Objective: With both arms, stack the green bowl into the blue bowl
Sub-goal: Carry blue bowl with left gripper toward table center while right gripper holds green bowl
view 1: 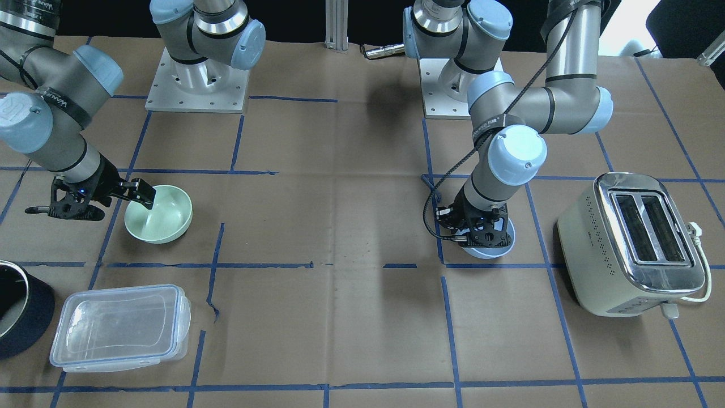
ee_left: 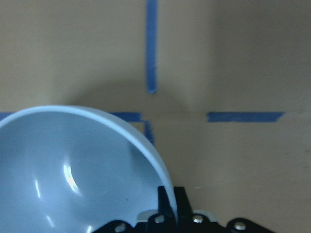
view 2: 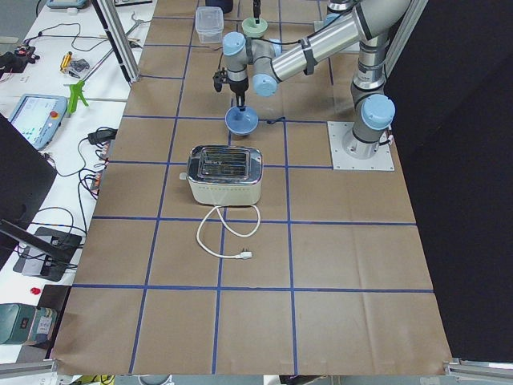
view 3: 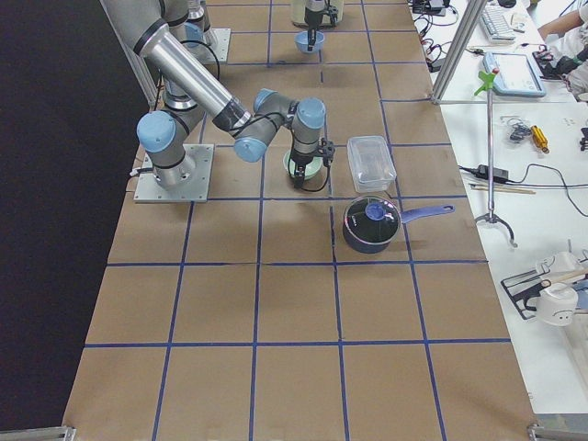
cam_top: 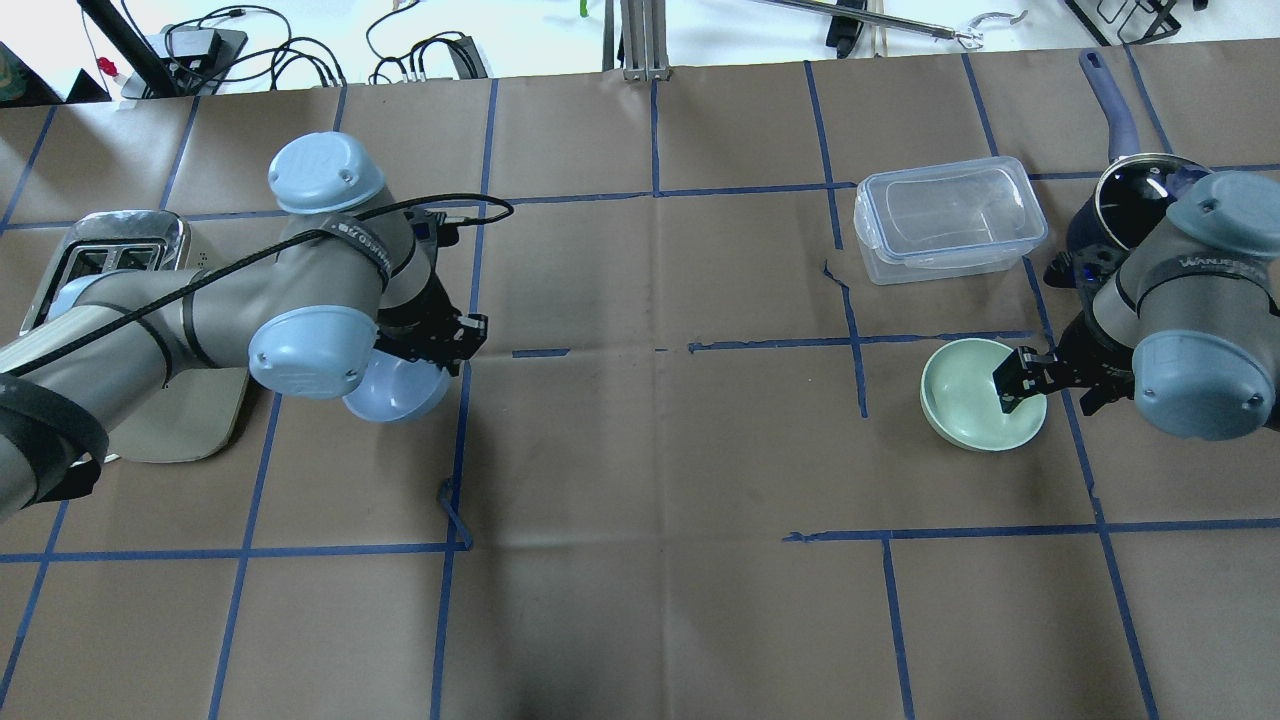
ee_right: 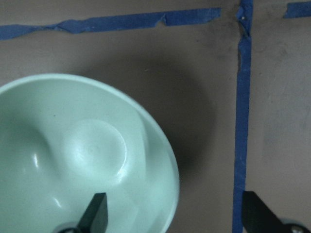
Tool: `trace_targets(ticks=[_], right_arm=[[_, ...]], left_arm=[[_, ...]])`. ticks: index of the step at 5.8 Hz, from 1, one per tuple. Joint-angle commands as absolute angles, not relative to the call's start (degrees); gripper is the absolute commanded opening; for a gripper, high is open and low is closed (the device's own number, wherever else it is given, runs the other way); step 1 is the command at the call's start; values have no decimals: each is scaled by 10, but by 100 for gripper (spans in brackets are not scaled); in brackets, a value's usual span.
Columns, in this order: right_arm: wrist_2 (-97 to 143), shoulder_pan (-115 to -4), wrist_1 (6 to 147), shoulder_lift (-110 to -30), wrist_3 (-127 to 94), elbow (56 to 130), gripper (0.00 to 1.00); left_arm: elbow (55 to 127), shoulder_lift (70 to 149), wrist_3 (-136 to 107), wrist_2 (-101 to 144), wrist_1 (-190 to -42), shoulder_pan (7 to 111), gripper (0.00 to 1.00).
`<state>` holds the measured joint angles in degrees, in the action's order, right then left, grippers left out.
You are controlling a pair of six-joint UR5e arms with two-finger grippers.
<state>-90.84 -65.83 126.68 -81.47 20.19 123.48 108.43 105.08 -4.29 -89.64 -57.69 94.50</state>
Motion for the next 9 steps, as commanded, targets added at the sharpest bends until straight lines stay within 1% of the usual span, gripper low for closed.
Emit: trace_targets(ticks=[1,2,3,4,5,6,7,8,9], right_arm=[[-908,-658,1271,-816,203,1233,17],[-908,-658,1268,-816,202,1233,9],[-906,-659,1267,-819,203,1232,8],[-904,-660,1262,-823,206,1217,7],[-904,-670,1239,-824,207,1182,7],[-903,-690,1172,-825,206,1126,6],[-902,-692,1090,-828,206,1058,6],[-901,-692,994,-829,207,979,6],[-882,-692,923,-828,209,914,6]], left_arm=[[986,1110,-103,-901,-564,1071,0],[946,1158,-101,-901,-550,1125,0],[934,1189,-100,-905,-508,1169,2],[933,1206,-94,-905,-505,1183,3],[937,1218,-91,-910,-474,1184,16],[946,1209,-90,-911,-461,1184,98],[940,1195,-90,-911,-481,1180,99],[931,1148,-89,-911,-543,1171,99],[929,1074,-69,-907,-651,1126,99]])
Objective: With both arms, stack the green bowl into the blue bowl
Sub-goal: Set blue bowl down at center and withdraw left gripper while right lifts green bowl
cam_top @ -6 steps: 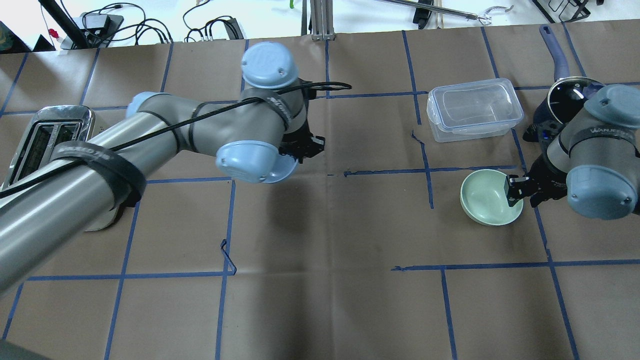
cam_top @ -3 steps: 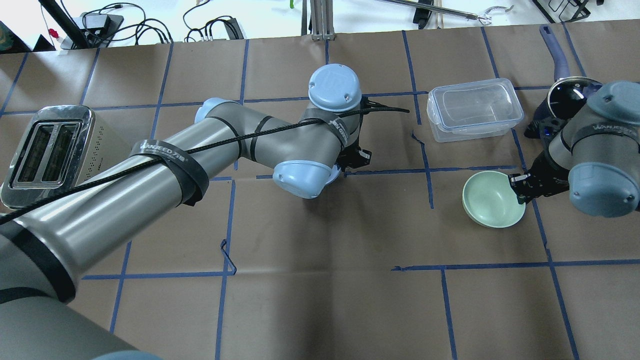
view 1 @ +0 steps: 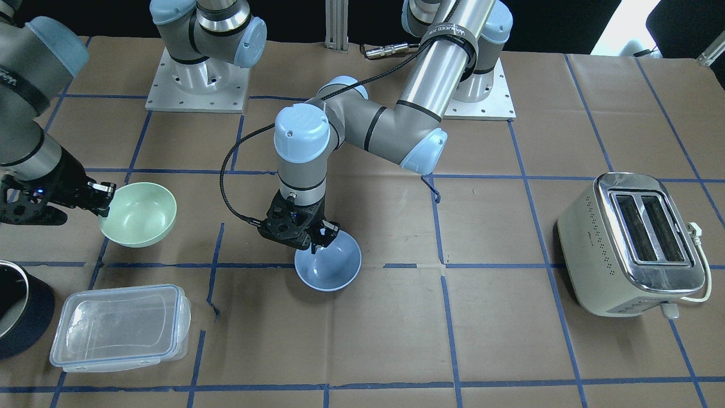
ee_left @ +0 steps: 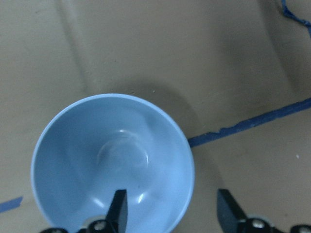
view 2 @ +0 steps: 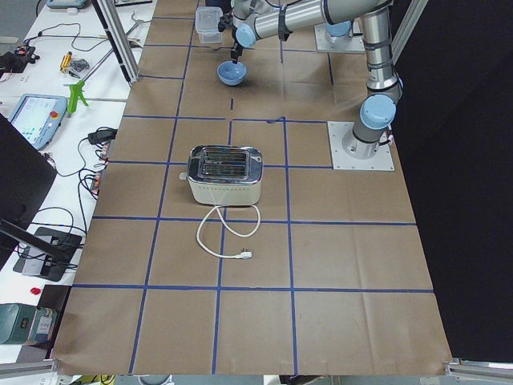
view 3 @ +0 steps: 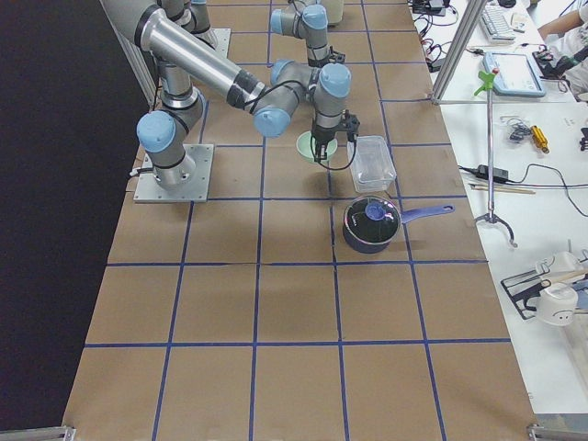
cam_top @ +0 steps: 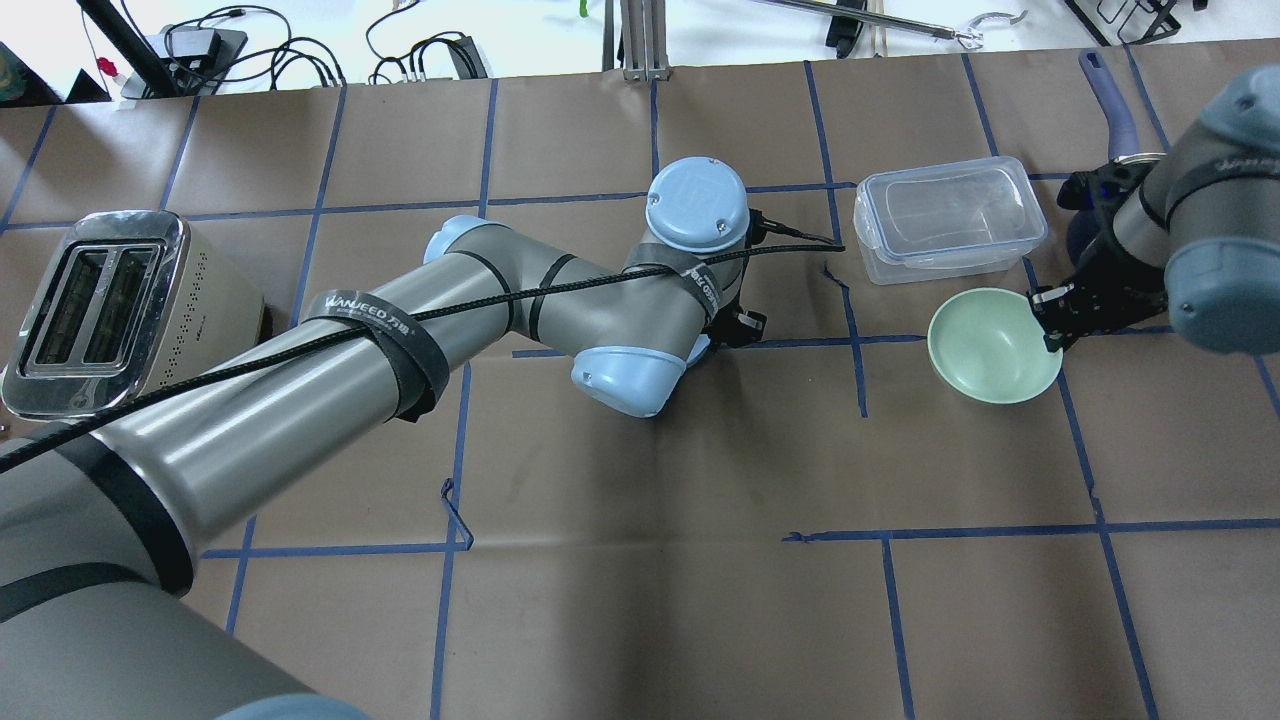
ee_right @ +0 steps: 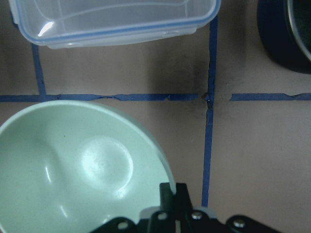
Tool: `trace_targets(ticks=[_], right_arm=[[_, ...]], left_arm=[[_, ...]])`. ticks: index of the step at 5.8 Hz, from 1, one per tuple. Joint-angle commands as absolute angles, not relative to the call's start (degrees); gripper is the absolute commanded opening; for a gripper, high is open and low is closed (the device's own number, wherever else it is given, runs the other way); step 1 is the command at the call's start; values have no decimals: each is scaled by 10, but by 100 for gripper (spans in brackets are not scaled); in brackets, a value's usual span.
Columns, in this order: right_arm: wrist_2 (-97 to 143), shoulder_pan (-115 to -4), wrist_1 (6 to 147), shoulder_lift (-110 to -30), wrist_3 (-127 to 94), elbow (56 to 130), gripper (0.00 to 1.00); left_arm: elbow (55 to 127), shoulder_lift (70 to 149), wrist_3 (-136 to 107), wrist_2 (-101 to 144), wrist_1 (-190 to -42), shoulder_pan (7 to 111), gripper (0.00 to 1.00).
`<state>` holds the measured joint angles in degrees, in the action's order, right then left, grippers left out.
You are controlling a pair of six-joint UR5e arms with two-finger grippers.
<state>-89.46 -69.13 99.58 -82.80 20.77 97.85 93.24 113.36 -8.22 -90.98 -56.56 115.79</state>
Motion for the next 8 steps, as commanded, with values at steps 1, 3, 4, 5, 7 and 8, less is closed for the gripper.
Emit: trace_targets(ticks=[1,3,4,5,7,8], right_arm=[[-875,-694,900,-829,210,888,6],[-855,-759,911,-828,143,884,5],[-854,-812,914,-824,74,883,5],[-832,-871,945,-820,-24,884,5],[-823,-985,1003,-787,-198,884,5],[-822,-1030,1045,-762,-266,884,5]], left_arm=[[926,1000,-38,-906,-744,1084,99],[890,921,-31,-902,-883,996,99],[889,925,-8,-902,-889,949,99],[887,918,-7,-903,-932,938,99],[880,913,-8,-903,-941,932,99],[876,916,-8,-903,-941,933,99]])
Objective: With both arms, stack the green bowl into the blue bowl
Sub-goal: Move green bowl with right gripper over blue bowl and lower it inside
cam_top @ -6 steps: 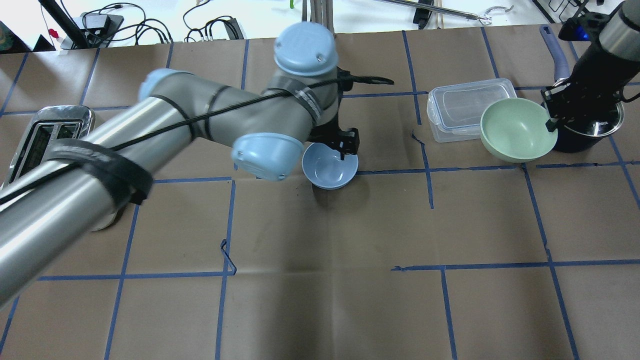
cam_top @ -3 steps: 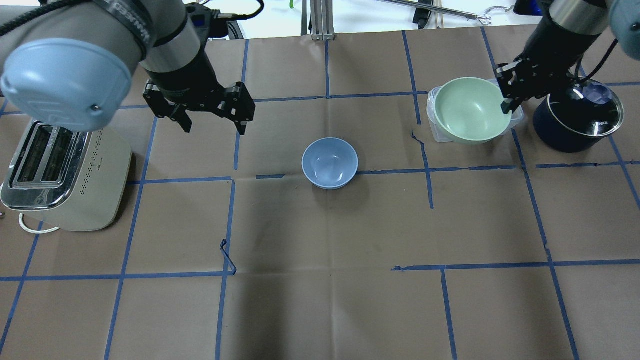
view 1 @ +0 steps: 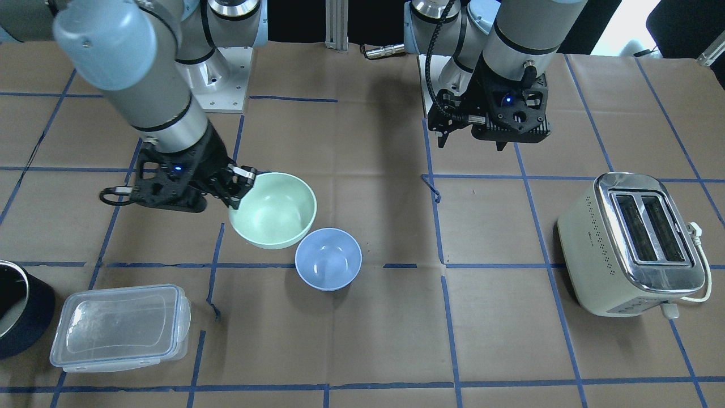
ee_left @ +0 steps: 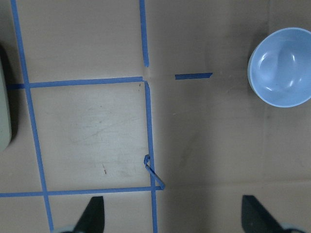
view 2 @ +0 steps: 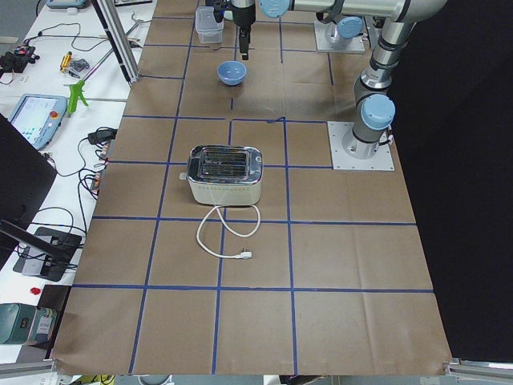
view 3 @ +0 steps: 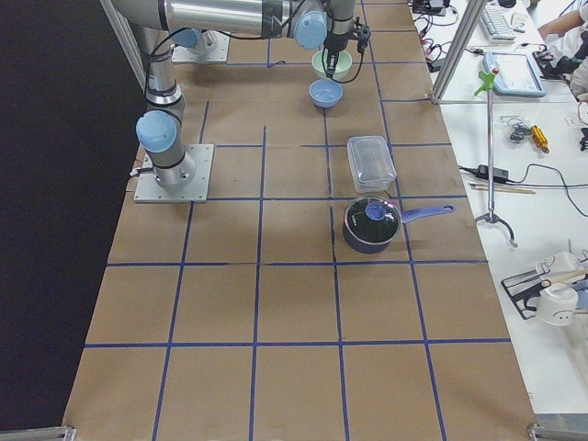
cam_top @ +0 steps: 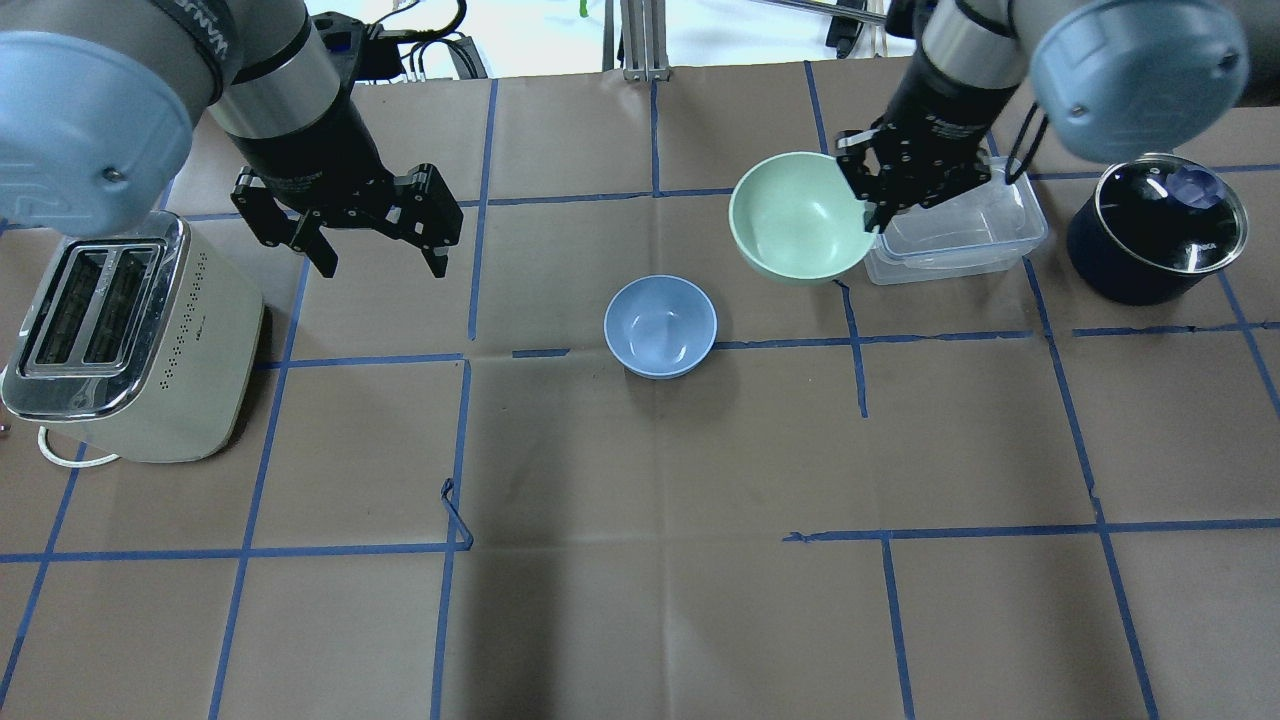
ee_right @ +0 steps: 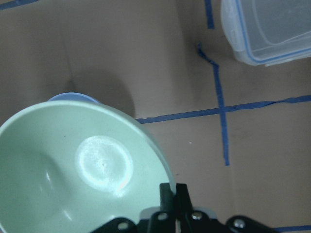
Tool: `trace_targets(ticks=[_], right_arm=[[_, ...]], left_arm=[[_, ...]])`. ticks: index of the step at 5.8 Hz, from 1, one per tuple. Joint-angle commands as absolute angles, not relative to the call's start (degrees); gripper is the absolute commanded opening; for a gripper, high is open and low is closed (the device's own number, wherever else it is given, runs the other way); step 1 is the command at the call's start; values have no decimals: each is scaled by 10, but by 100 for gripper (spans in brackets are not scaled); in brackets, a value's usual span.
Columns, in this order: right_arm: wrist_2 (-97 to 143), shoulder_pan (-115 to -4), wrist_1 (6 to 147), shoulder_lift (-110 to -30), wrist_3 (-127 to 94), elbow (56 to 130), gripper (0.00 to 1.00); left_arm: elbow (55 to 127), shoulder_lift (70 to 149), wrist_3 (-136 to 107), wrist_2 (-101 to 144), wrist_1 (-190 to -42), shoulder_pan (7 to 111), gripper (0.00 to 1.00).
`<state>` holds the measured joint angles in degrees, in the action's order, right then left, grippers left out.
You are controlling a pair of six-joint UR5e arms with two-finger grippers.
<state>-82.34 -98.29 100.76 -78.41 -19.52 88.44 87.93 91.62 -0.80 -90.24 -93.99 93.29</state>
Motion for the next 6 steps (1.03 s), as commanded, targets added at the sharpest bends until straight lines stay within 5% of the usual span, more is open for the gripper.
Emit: trace_targets(ticks=[1,6], right_arm=[[-823,-1046,1069,-739,-282,886,5],[-828,-1036,1188,-682,-241,977,5]], left_arm=[[872,918,-10,-903,-942,933,99],[872,923,-15,-900,-942,933,99]])
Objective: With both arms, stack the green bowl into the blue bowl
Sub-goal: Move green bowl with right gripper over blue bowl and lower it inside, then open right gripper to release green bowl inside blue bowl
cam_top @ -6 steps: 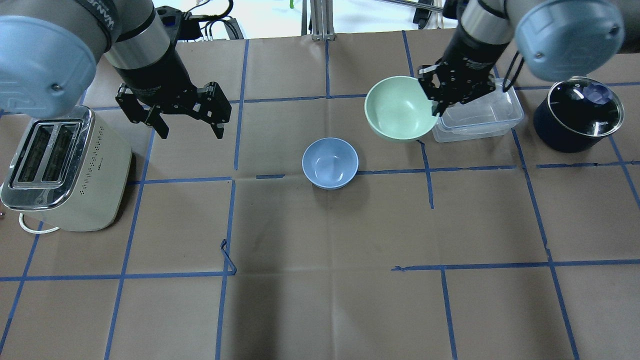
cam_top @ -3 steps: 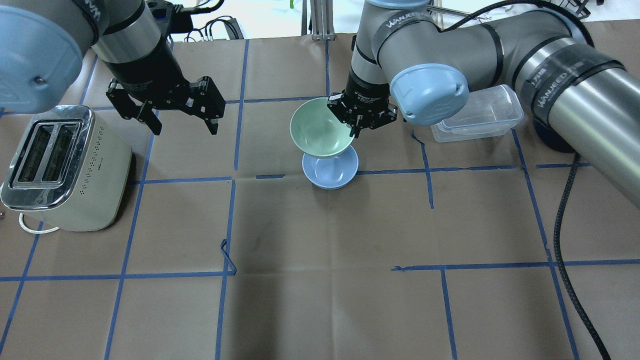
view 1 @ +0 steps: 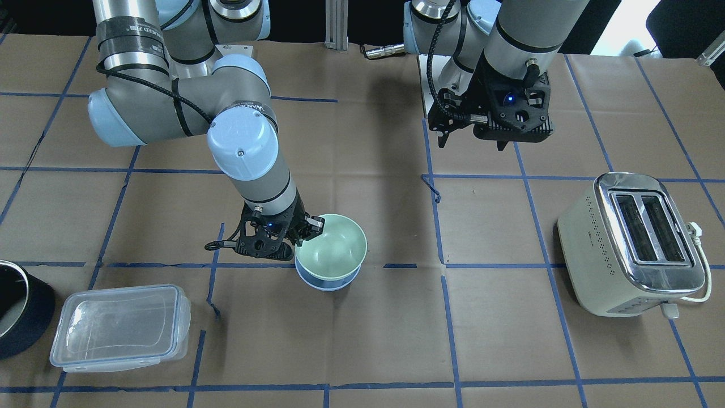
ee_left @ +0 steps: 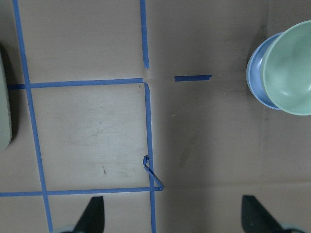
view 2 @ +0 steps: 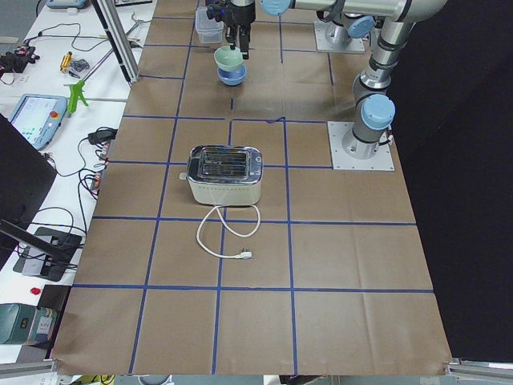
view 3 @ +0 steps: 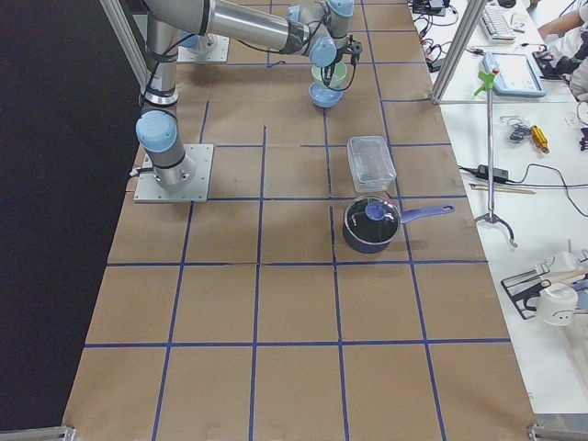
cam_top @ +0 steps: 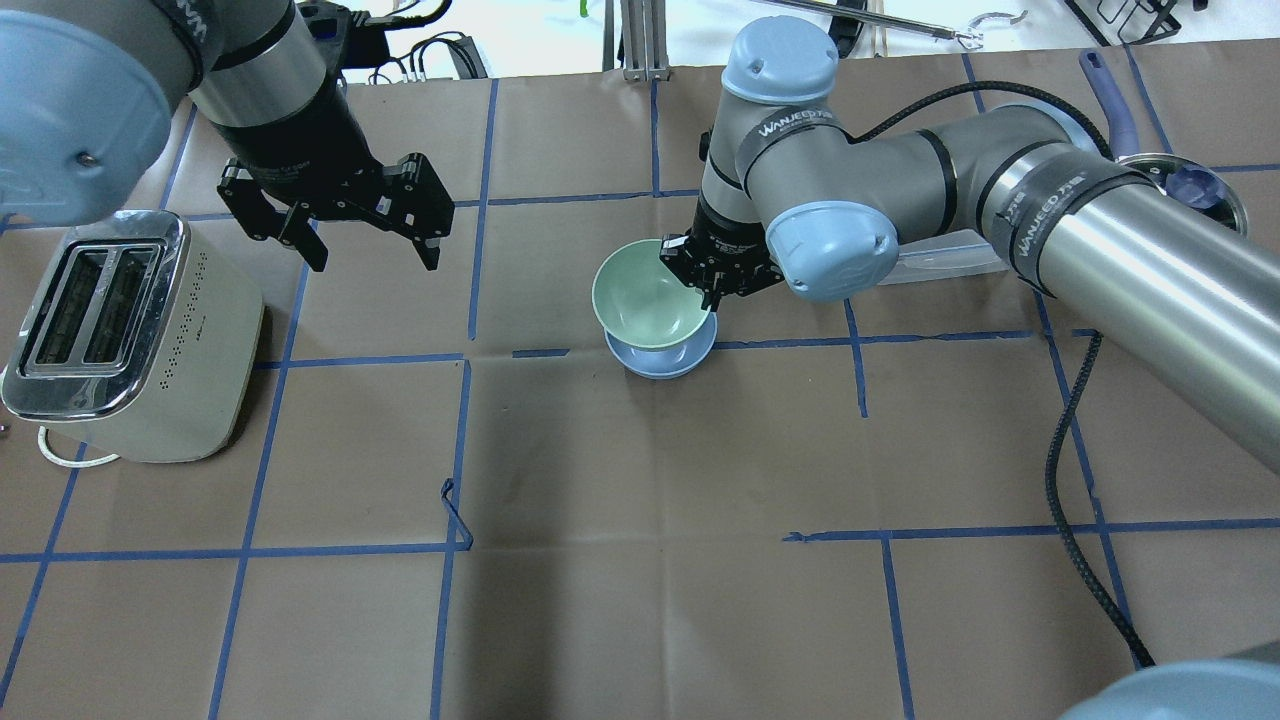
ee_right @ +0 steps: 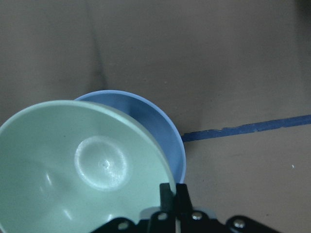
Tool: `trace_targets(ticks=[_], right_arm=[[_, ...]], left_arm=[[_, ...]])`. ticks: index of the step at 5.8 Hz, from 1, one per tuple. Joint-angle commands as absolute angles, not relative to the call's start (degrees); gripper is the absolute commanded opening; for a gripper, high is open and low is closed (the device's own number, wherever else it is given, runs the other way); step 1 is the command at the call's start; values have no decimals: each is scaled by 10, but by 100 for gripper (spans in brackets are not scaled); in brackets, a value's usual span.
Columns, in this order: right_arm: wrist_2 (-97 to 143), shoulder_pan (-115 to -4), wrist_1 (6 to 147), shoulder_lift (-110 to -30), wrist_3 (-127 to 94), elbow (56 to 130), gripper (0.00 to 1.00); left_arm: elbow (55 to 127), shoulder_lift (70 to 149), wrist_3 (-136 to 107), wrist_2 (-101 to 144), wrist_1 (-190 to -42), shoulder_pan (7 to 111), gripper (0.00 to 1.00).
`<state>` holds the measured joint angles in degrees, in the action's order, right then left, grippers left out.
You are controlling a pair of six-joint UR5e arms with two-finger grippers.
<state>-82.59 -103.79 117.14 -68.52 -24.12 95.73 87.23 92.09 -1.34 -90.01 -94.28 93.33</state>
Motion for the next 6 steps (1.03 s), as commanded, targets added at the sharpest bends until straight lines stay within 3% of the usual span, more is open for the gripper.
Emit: trace_targets(ticks=[1,2,3,4,5,6], right_arm=[[-829,-1036,1188,-682,-242,980,6],[-829,-1036,1188,-681,-243,980,38],[-829,-1036,1188,-679,-242,967,58],[-831,-1026,1184,-680,-241,937,90],[-830,-1008,1133,-687,-237,900,100],[-829,-988,1039,-704,-215,856,100]], left_arm=[[872,923,-15,-900,-942,933,99],[872,921,-15,-900,-942,933,99],[872,918,-15,-901,-942,933,99],[872,917,-15,-902,-943,933,99],[872,917,-15,-903,-943,933,99],[872,917,-15,-903,-943,933,99]])
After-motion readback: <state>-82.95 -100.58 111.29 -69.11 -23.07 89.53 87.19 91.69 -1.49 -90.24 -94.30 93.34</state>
